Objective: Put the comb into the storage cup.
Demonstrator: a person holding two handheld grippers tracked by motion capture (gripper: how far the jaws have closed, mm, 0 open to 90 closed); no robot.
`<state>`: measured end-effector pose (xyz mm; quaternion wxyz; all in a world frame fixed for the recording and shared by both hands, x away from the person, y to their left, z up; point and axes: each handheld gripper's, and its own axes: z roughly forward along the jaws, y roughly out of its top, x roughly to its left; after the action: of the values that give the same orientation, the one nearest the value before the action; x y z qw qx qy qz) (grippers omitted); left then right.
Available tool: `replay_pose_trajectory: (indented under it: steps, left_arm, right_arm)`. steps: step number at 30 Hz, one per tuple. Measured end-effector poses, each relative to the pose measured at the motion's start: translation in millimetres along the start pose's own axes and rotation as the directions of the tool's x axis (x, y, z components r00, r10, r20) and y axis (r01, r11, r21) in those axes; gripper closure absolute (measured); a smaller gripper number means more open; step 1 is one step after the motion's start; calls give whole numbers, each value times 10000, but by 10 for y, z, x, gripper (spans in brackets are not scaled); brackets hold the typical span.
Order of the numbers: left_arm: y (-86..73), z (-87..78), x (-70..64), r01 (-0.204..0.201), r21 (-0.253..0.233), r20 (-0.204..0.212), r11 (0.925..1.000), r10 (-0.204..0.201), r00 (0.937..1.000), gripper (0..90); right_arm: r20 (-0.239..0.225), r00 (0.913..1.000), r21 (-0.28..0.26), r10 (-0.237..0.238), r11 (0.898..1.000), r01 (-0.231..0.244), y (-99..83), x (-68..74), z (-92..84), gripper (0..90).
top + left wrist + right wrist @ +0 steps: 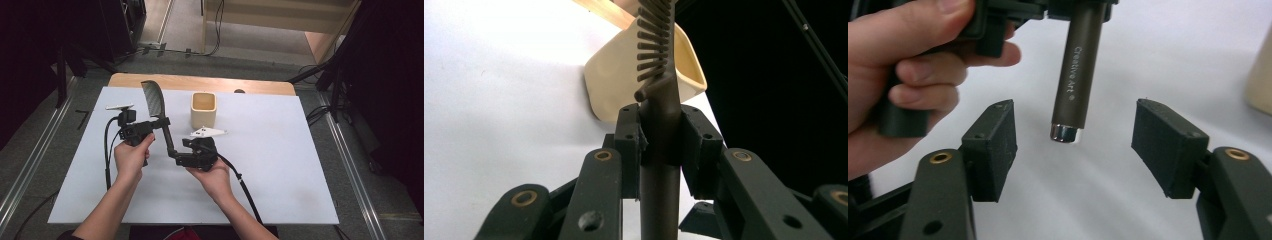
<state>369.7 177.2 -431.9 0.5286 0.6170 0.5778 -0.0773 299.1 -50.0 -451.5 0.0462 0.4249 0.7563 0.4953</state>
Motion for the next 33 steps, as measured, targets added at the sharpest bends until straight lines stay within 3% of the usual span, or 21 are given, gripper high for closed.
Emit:
replay_pose_trajectory:
  steps: [1,3,5,7,9,14,20,26,28,29,30,33]
  left_arm:
    - [3,-3,-3,-33,14,-15,10000,33,10000,732]
    - [7,-11,-11,-135,-1,-25,9999,135,9999,732]
    - [11,-17,-16,-271,12,-57,9996,271,9996,732]
    - [11,-14,-16,-337,37,-73,9994,337,9994,731]
    - [11,-14,-15,-374,63,-86,9993,374,9993,732]
    - [15,-21,-12,-398,55,-88,9992,398,9992,731]
    - [18,-24,-19,-566,84,-121,9984,567,9983,731]
    - [17,-16,-18,-602,111,-125,9981,603,9981,732]
    - [19,-22,-14,-609,99,-131,9981,610,9981,731]
    - [19,-22,-14,-609,99,-131,9981,610,9981,731]
    - [21,-25,-12,-594,116,-111,9982,595,9982,731]
    - [22,-21,-7,-578,98,-89,9983,578,9983,731]
  right_arm:
    - [-126,9998,97,-146,9998,147,-2,-6,-1,289]
    - [199,9978,326,-631,9975,624,-7,-19,-9,287]
    - [280,9965,368,-789,9963,778,-8,-27,-12,284]
    - [348,9911,169,-1281,9917,1276,-15,-50,-18,262]
    - [293,9889,111,-1455,9893,1453,-11,-57,-36,260]
    - [71,9882,136,-1532,9881,1530,-1,-88,-81,259]
    - [99,9794,141,-2018,9794,2016,-18,-148,-195,249]
    - [-39,9816,168,-1910,9814,1911,-47,-193,-265,249]
    - [224,9737,318,-2269,9736,2261,-80,-197,-303,249]
    - [224,9737,318,-2269,9736,2261,-80,-197,-303,249]
    - [356,9669,470,-2528,9668,2510,-114,-198,-330,249]
    - [406,9629,626,-2668,9625,2641,-149,-206,-358,249]
